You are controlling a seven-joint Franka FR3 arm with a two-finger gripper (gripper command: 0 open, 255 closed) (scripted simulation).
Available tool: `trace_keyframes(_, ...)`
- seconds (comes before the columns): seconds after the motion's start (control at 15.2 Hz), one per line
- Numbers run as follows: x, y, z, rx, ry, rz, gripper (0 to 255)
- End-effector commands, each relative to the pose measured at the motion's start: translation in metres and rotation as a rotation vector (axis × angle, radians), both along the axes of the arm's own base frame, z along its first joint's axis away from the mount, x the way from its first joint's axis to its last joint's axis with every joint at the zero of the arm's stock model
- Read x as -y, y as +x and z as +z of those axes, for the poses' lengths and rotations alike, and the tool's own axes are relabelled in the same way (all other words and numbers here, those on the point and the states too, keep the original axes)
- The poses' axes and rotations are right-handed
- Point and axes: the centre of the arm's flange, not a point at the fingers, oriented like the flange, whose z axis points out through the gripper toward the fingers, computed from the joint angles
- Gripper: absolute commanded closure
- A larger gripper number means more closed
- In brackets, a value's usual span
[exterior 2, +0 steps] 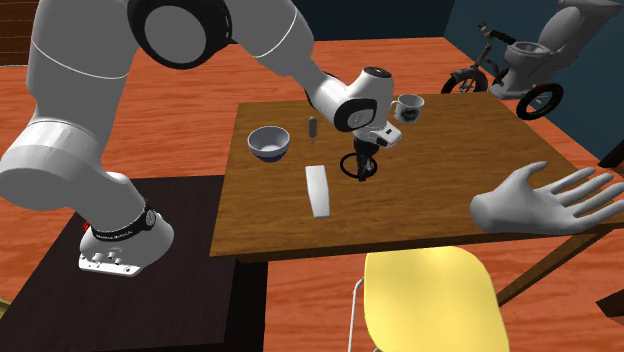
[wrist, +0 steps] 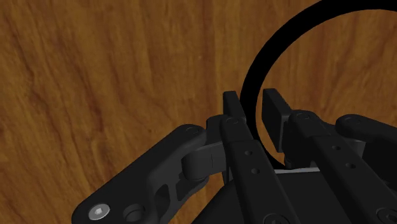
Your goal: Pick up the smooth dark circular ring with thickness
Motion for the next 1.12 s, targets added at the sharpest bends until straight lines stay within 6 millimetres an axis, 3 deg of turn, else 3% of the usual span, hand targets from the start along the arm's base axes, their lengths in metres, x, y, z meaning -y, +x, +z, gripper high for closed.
trace_keyframes(0.0,0.006,0.002,-0.005,-0.015,-0.008,-0.004,255)
trace_keyframes(1.06,0.006,0.002,0.075,-0.015,-0.008,-0.004,255)
